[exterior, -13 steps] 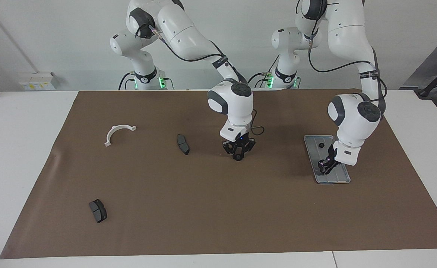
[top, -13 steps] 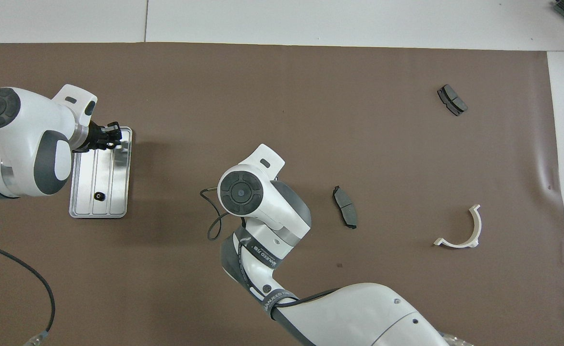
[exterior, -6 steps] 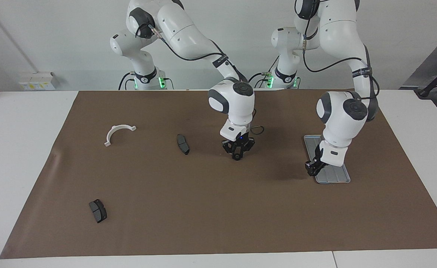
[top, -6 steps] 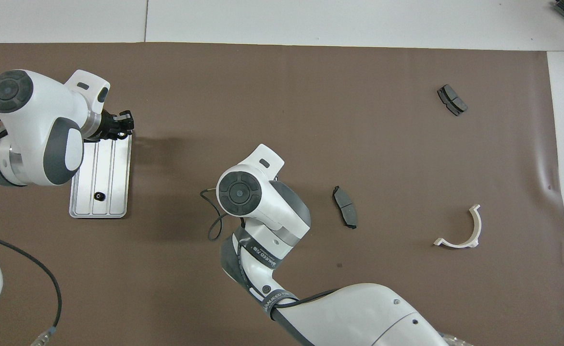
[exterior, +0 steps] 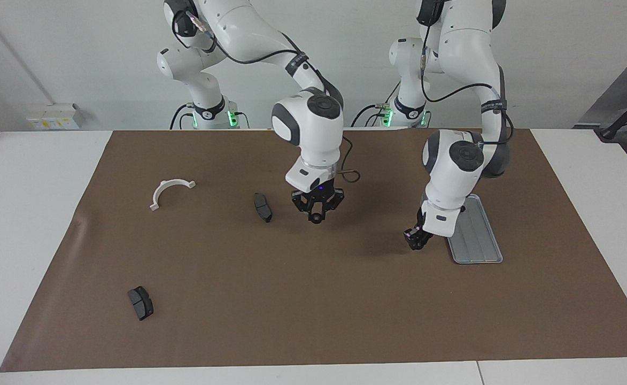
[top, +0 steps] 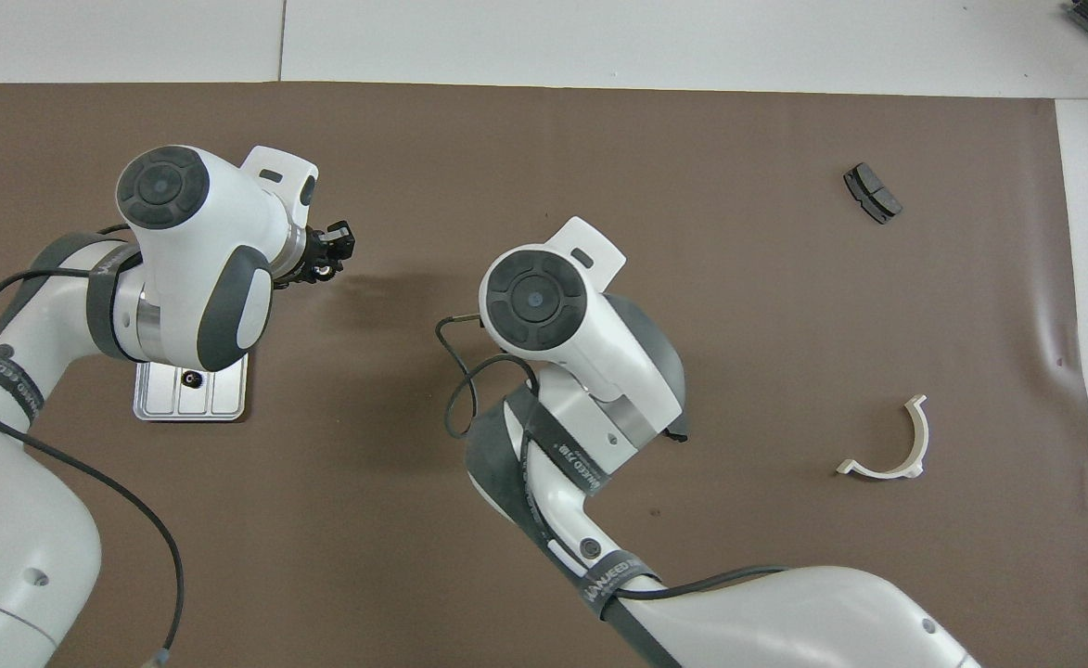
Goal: Place bearing gear from tray to pile
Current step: 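Lift a bearing with the left gripper while the right gripper carries one away, then place the bearing with the right gripper while the left gripper sets one centrally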
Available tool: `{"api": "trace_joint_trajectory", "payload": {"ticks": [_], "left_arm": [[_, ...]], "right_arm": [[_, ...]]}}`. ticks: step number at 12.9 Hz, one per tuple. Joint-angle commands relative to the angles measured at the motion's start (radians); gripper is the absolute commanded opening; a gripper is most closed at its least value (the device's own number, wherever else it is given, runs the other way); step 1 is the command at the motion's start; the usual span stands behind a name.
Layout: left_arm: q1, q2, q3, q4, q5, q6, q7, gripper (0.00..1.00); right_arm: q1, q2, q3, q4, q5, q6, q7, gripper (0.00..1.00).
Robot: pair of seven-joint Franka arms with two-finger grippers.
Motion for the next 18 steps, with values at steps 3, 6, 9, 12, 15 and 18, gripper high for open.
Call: {"api": "trace_joint_trajectory", "payload": {"ticks": [3,6,9,12,15,18], "left_arm": [[-0.146,0.002,0.014,-0.001,0.026,0.003,-0.113,0.23],[-0.225,0.007,0.014,-0.007,0.026,0.057,-0.188,0.22],[-0.291,0.008,0.013,-0.013,0.026,0.091,-0.233,0.24],[-0.318,0.008,0.011,-0.012,0.026,0.105,-0.233,0.31],[-0.340,0.008,0.011,-0.007,0.020,0.129,-0.233,0.51],[-0.340,0.008,0.011,-0.010,0.020,0.125,-0.233,0.90]], "right_arm": [[-0.235,-0.111,0.016,-0.094,0.036,-0.070,-0.301,0.00],[-0.361,-0.110,0.014,-0.119,0.092,-0.047,-0.474,0.00],[-0.465,-0.104,0.014,-0.196,0.129,0.035,-0.603,0.00],[-0.539,-0.090,0.016,-0.288,0.132,0.176,-0.711,0.00],[-0.553,-0.047,0.016,-0.305,0.140,0.227,-0.725,0.00],[-0.558,-0.027,0.014,-0.337,0.142,0.290,-0.739,0.00]]}}
